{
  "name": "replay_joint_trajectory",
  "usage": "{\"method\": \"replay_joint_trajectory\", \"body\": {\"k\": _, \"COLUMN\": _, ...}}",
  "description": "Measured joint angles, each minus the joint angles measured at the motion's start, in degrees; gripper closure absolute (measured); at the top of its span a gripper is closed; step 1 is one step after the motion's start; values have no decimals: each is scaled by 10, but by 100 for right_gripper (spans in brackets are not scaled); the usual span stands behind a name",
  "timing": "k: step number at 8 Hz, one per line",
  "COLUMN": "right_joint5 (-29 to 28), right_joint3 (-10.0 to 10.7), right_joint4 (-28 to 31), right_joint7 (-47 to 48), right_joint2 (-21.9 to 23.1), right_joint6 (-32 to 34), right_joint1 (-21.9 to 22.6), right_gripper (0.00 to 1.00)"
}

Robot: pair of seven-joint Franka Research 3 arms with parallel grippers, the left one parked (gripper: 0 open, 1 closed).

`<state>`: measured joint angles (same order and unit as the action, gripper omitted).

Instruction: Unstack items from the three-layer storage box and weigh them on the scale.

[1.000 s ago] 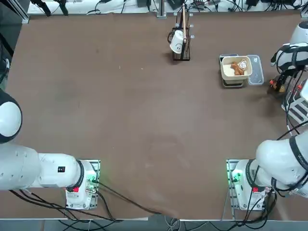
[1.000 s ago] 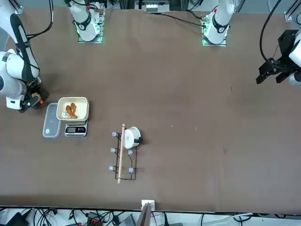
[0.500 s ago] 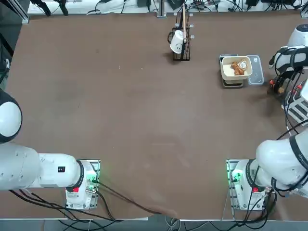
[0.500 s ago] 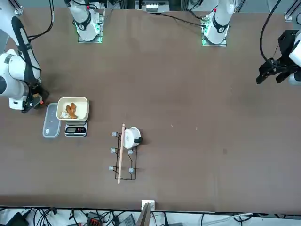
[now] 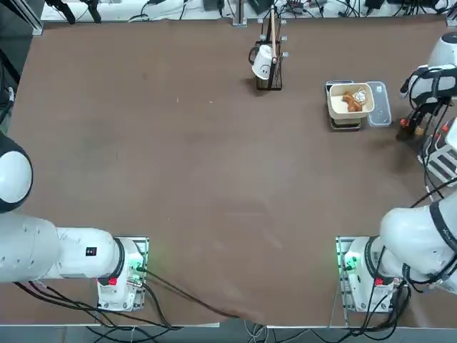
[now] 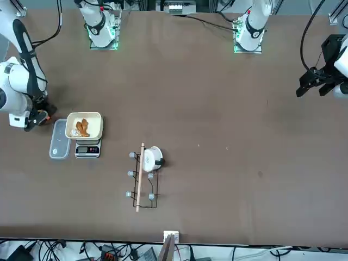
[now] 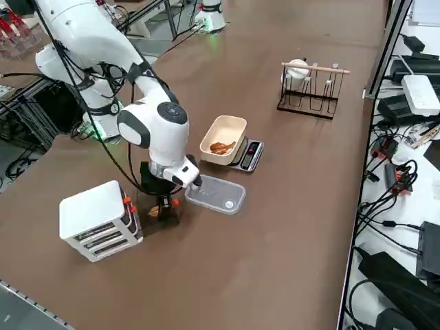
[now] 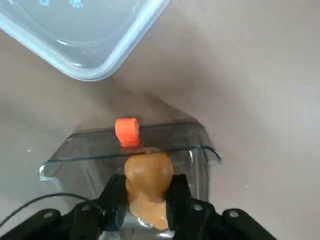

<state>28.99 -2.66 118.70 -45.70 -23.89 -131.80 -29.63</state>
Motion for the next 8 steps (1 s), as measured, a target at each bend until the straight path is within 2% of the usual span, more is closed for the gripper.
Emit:
{"method": "replay_joint_trajectory", "body": {"k": 2, "right_joint5": -69, "right_joint3": -34, "right_joint4": -29, "right_joint7": 0, "right_joint2": 46, "right_joint6": 103, "right_joint1": 1, "right_gripper": 58}}
{"method": "replay_joint_trajectory", "body": {"k": 4, "right_joint5": -176, "right_joint3": -74, "right_joint4": -100, "right_joint7": 6, "right_joint2": 81, "right_joint6": 247, "right_joint1": 5, "right_gripper": 58}}
{"method": "replay_joint_trajectory", "body": {"k": 5, "right_joint5": -235, "right_joint3": -83, "right_joint4": -128, "right_joint7": 32, "right_joint2": 88, "right_joint6": 286, "right_joint1": 11, "right_gripper": 58}}
{"method": "replay_joint_trajectory", "body": {"k": 6, "right_joint5": -274, "right_joint3": -86, "right_joint4": -137, "right_joint7": 90, "right_joint2": 87, "right_joint6": 296, "right_joint1": 28, "right_gripper": 58}}
{"method": "replay_joint_trajectory", "body": {"k": 8, "right_joint5": -299, "right_joint3": -87, "right_joint4": -136, "right_joint7": 251, "right_joint2": 68, "right_joint6": 283, "right_joint1": 98, "right_gripper": 58}}
